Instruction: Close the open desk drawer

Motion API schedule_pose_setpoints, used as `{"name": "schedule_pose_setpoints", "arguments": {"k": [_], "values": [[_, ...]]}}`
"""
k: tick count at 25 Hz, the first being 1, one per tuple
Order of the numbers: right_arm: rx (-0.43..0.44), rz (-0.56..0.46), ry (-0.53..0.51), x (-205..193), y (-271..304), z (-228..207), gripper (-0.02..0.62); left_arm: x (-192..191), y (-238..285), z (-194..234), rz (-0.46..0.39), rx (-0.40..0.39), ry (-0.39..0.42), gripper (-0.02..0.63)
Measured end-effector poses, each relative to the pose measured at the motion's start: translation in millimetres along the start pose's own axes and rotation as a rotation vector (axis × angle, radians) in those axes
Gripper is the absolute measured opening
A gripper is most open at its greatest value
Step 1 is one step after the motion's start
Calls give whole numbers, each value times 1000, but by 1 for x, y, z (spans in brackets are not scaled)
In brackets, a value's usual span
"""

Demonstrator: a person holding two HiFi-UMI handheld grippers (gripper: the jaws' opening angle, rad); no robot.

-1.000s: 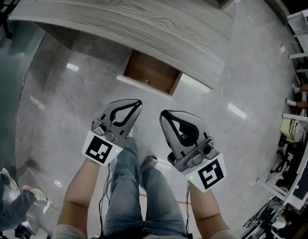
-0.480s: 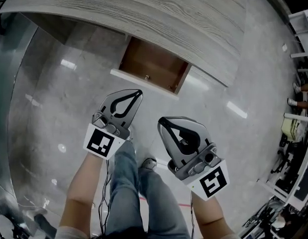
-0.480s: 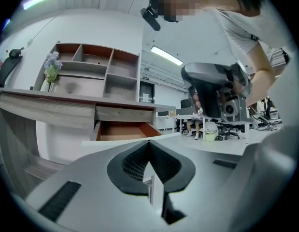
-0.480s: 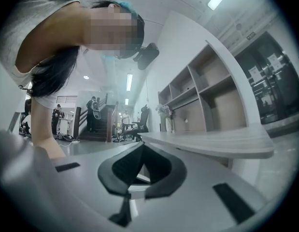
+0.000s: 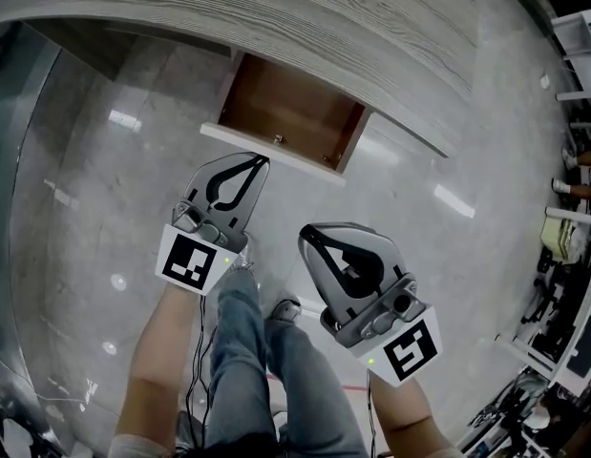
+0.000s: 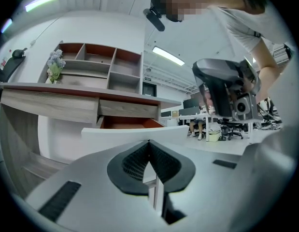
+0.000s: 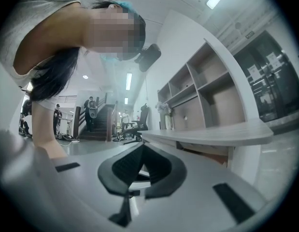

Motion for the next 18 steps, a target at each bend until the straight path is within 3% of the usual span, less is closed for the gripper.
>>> {"name": "schedule_pose_setpoints", "arguments": {"k": [18], "values": [[-40,-9,-6,16,-15,-6,8,29,15,4,-49,35,-43,11]]}}
Point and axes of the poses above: the fingertips, and each gripper's own axes: y forward along the fingers, z to its left, x out of its top, the point moved 3 cm from there along -y, backward along the fingers, and after that the axes turned 1 degree about -z, right-handed, at the moved point
